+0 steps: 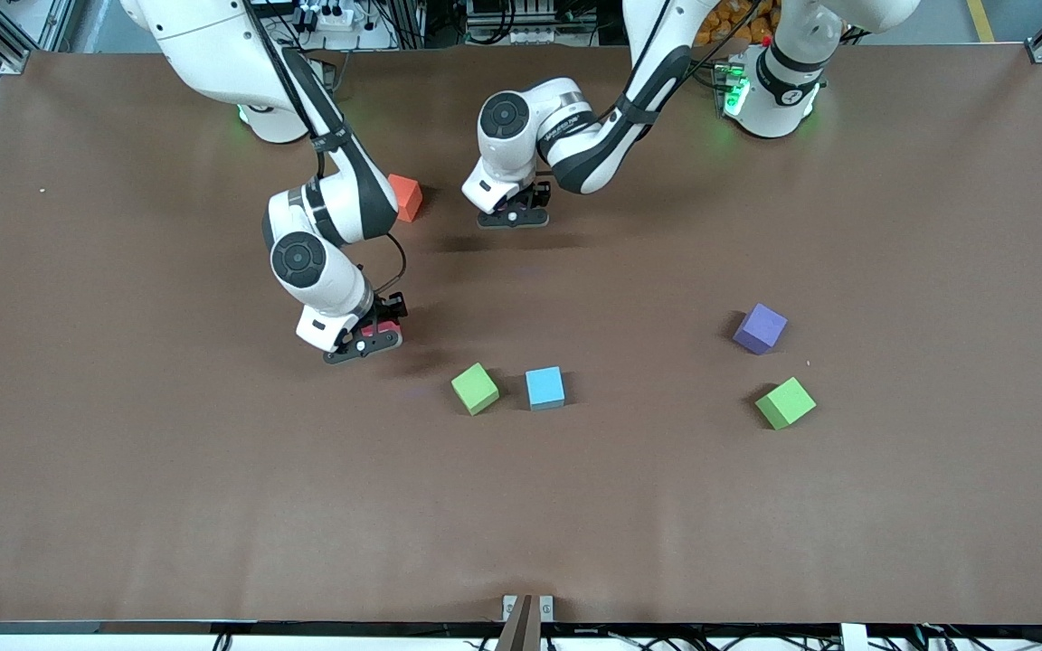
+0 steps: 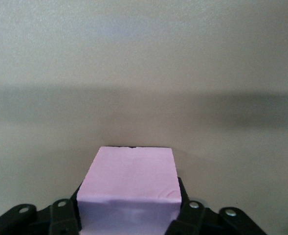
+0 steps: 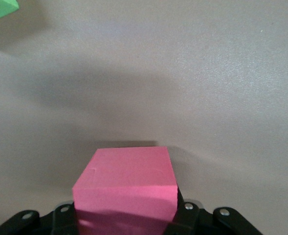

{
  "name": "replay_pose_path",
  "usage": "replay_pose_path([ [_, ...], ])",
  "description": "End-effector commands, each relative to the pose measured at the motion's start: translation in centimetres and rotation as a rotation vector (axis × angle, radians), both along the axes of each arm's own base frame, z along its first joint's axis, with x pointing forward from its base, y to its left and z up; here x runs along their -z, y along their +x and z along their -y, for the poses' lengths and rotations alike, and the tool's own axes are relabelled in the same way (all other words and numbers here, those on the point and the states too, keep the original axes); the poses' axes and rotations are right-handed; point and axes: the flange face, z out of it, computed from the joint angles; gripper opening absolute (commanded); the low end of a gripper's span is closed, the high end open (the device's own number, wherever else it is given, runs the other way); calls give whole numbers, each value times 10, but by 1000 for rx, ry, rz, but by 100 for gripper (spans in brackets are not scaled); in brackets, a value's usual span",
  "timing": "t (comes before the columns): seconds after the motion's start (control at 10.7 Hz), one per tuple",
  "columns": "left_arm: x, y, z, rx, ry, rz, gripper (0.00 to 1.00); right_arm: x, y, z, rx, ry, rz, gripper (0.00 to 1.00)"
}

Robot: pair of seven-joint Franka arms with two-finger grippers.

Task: Arrange blocks into number 1
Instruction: 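Place the pink cube by the other pink while the right gripper brings red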

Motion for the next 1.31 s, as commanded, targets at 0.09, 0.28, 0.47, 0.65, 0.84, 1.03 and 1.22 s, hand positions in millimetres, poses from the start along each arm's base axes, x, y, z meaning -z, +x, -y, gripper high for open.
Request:
replay_pose_path([
  [0.09,-22,-3,13,-65,-21,17,100,-17,-3,0,21,22,10,0],
  [0.28,-53,10,14,-84,-60,51,100,-16,-4,-2,20,22,14,0],
  [0.47,-96,40,-5,-117,-52,77,100,-15,-5,-5,15,22,16,0],
  [0.65,-127,67,-30,-114,-36,96,100,-16,-11,-21,49,19,17,0],
  [0.84,-159,115,-77,-51,-9,108,100,-17,-23,-50,92,14,18,0],
  [1.03,-189,191,-163,-15,-7,126,100,-28,-54,-111,159,9,14,0],
  [1.22,-193,255,-255,-2,-15,133,100,-28,-95,-159,202,-8,3,0],
])
